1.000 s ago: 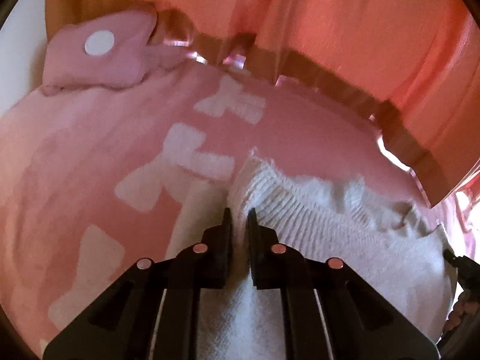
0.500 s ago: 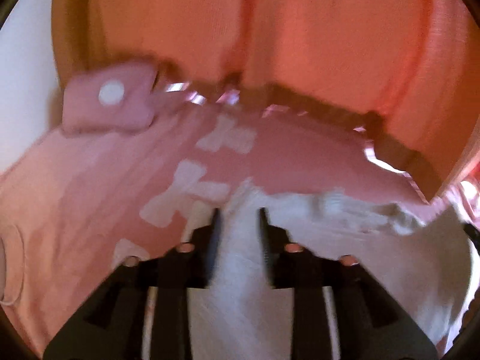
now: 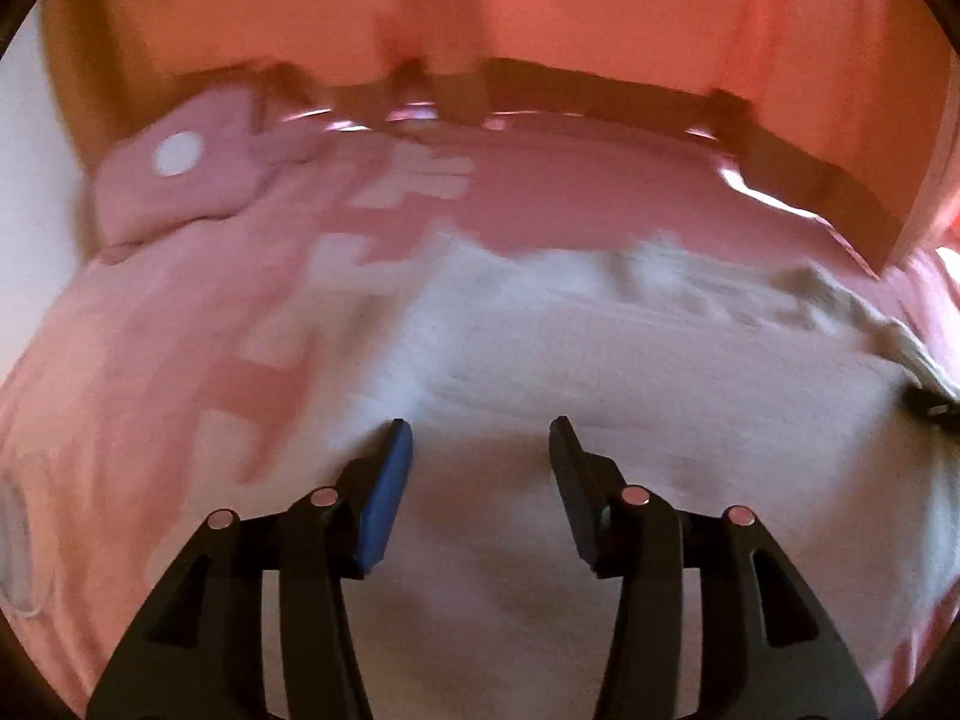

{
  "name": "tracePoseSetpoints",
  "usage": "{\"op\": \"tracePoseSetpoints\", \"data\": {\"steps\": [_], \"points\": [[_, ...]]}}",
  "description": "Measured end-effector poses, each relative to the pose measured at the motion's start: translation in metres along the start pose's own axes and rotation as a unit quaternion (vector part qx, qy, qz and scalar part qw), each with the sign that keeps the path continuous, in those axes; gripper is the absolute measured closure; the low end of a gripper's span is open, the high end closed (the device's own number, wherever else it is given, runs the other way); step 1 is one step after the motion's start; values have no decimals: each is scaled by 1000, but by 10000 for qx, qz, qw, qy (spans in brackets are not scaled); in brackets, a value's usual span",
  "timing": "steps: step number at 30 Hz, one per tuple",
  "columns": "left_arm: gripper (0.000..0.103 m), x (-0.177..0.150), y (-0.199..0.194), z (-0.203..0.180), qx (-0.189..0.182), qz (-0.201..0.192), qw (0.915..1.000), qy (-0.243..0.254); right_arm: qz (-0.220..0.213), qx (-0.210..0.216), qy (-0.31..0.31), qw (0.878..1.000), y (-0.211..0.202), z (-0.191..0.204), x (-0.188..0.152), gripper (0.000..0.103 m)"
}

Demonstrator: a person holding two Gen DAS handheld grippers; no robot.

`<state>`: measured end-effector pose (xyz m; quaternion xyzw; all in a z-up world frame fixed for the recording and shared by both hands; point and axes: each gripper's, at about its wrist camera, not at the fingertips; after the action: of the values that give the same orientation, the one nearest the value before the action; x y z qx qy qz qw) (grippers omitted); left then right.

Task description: Fold small clothes

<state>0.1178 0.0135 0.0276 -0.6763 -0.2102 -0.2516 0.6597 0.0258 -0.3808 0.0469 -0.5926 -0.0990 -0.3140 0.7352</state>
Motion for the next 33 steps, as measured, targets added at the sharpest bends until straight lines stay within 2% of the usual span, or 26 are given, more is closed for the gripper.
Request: {"op": "tracePoseSetpoints", "data": {"steps": [2, 3, 4, 5, 6, 7, 9, 10, 12, 14, 16, 17, 18, 19, 20, 22, 24, 25, 28, 29, 31, 33], "points": [[57, 6, 5, 18, 87, 50, 9995, -315, -361, -1305, 776, 9877, -16, -51, 8, 99], [57, 8, 7, 23, 38, 75, 9990, -450, -563, -1602, 1003, 9804, -25, -66, 9, 96], [57, 10, 7, 27, -31, 114, 9983, -574, -722, -1608, 1146, 9776, -34, -72, 9, 85], [57, 11, 8, 31, -83, 157, 9974, -701, -874, -1464, 1266, 9772, -42, -75, 7, 85], [57, 11, 9, 31, -90, 166, 9970, -748, -980, -1148, 1287, 9801, -47, -72, 6, 85], [57, 11, 10, 30, -56, 159, 9972, -734, -985, -728, 1149, 9858, -48, -61, 4, 85], [54, 10, 12, 23, 58, 133, 9980, -608, -765, -404, 664, 9940, -38, -36, 2, 85], [52, 9, 13, 19, 99, 133, 9983, -558, -475, -512, 316, 9971, -23, -21, 1, 85], [50, 8, 13, 14, 178, 118, 9987, -463, -10, -957, 35, 9954, 1, -12, -1, 87], [50, 7, 9, 14, 193, 67, 9987, -469, -280, -1169, 1, 9927, -3, 0, 1, 88], [50, 10, -1, 23, 10, -75, 9977, -670, -508, -763, -76, 9958, -19, 14, 0, 88], [49, 11, -6, 28, -23, -161, 9969, -765, -579, -421, -137, 9973, -27, 21, -3, 88], [46, 13, -10, 33, 4, -241, 9960, -859, -631, -70, -274, 9976, -33, 34, -5, 88], [40, 15, -13, 39, 56, -306, 9950, -949, -604, 110, -578, 9964, -32, 52, -12, 89], [39, 16, -14, 46, 76, -342, 9939, -1047, -370, -86, -885, 9954, -19, 68, -16, 90], [39, 17, -10, 53, 103, -235, 9930, -1151, 271, -481, -1123, 9921, 19, 82, -17, 89], [39, 16, -5, 58, 46, -80, 9913, -1316, 26, -663, -1282, 9895, 19, 90, -17, 88], [39, 16, -4, 60, 4, -55, 9905, -1372, -90, -581, -1292, 9899, 12, 94, -16, 88], [39, 17, -8, 59, -41, -123, 9903, -1387, -221, 85, -993, 9948, -2, 92, -12, 88], [39, 17, -10, 58, -63, -155, 9904, -1370, -127, 142, -1058, 9942, 4, 96, -12, 88], [39, 16, -12, 56, -92, -149, 9906, -1358, 294, -178, -1281, 9912, 31, 102, -19, 88], [38, 15, -12, 59, -145, -89, 9902, -1388, 86, -485, -1565, 9864, 32, 116, -22, 87]]}}
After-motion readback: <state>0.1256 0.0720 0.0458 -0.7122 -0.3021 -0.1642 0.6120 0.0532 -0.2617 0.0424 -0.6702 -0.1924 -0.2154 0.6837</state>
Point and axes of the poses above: each gripper's, at about its wrist camera, not at the fingertips, and y roughly the way its jaws point, z to its left, x to its top, and after that the axes turned 3 degrees about -y, right-handed
